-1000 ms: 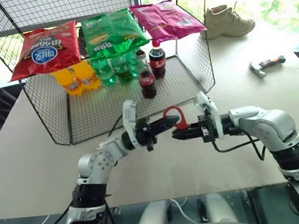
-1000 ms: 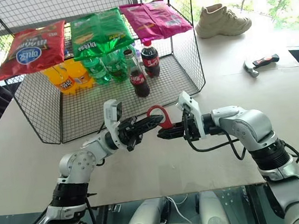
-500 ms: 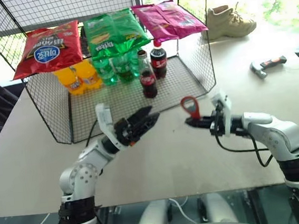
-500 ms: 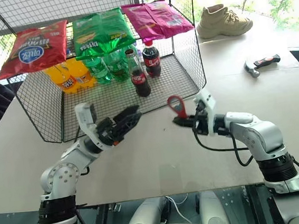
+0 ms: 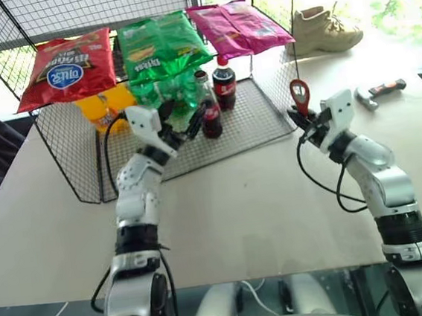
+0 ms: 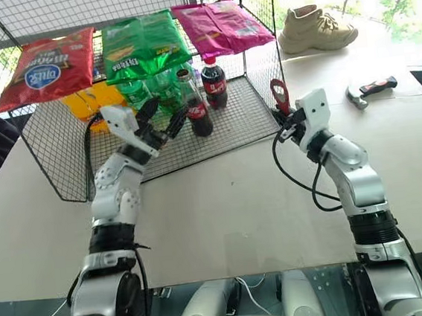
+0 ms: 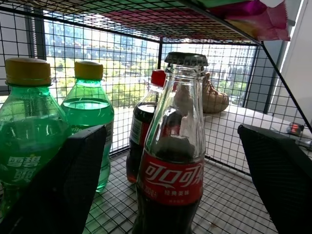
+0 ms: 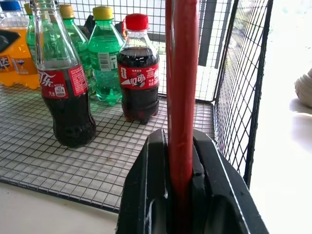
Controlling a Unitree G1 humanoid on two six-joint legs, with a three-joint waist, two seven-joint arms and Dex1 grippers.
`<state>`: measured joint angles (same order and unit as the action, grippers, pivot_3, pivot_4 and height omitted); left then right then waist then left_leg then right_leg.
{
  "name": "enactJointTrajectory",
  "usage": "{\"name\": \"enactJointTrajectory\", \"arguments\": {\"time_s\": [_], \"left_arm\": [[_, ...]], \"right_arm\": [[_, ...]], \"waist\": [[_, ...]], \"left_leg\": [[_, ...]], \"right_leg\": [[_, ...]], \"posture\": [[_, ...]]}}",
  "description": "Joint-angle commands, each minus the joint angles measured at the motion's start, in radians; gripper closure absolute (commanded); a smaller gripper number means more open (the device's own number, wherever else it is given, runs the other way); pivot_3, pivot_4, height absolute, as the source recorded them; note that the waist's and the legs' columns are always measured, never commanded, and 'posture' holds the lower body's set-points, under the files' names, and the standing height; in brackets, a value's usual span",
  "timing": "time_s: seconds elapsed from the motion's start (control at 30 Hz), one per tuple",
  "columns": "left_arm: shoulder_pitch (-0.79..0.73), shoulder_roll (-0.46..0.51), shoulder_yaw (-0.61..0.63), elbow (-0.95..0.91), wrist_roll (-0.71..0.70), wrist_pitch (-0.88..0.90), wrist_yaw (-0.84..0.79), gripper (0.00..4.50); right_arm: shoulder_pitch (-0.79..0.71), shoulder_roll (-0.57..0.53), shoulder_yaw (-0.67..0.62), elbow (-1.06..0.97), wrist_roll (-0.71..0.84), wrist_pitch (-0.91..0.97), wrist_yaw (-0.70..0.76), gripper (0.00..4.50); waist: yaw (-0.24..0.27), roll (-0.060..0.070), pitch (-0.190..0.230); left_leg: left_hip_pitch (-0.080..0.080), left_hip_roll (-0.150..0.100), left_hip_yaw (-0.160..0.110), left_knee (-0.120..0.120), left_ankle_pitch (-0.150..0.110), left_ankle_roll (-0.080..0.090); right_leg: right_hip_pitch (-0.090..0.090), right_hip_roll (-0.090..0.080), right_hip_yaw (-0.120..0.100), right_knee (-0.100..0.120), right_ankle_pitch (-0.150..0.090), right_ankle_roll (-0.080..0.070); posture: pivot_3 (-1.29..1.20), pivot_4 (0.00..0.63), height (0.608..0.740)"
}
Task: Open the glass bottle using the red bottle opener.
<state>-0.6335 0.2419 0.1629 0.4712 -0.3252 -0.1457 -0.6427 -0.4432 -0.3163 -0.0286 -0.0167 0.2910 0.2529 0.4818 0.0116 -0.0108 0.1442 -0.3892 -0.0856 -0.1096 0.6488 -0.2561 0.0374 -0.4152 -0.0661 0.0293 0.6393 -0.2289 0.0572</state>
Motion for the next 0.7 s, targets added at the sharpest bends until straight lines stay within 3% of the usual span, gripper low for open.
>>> {"name": "enactJointTrajectory", "arguments": {"time_s": [0.03,0.37,0.7], "left_arm": [[-0.083,-0.006,-0.02,0.13,0.069,-0.123,0.021,0.07],[-0.304,-0.02,-0.026,0.565,0.16,-0.295,0.061,0.07],[-0.423,-0.059,-0.029,0.752,0.214,-0.292,0.151,0.07]], "right_arm": [[0.01,0.009,-0.014,-0.062,-0.005,-0.029,-0.017,4.5],[0.053,0.023,-0.02,-0.13,-0.008,-0.015,-0.059,4.5],[0.073,0.018,-0.026,-0.16,-0.007,-0.009,-0.077,4.5]], "waist": [[-0.001,0.0,0.0],[-0.003,0.0,0.0],[-0.011,0.0,0.0]], "left_leg": [[0.0,0.0,0.0,0.0,0.0,0.0],[-0.002,0.0,-0.001,0.002,0.0,0.0],[-0.003,-0.001,-0.002,0.003,0.0,0.0]], "right_leg": [[0.0,0.0,0.0,0.0,0.0,0.0],[-0.002,0.003,-0.001,0.002,0.0,0.0],[-0.002,0.003,-0.002,0.003,0.0,0.0]], "posture": [[0.0,0.15,0.74],[0.0,0.15,0.74],[0.0,0.15,0.74]]}}
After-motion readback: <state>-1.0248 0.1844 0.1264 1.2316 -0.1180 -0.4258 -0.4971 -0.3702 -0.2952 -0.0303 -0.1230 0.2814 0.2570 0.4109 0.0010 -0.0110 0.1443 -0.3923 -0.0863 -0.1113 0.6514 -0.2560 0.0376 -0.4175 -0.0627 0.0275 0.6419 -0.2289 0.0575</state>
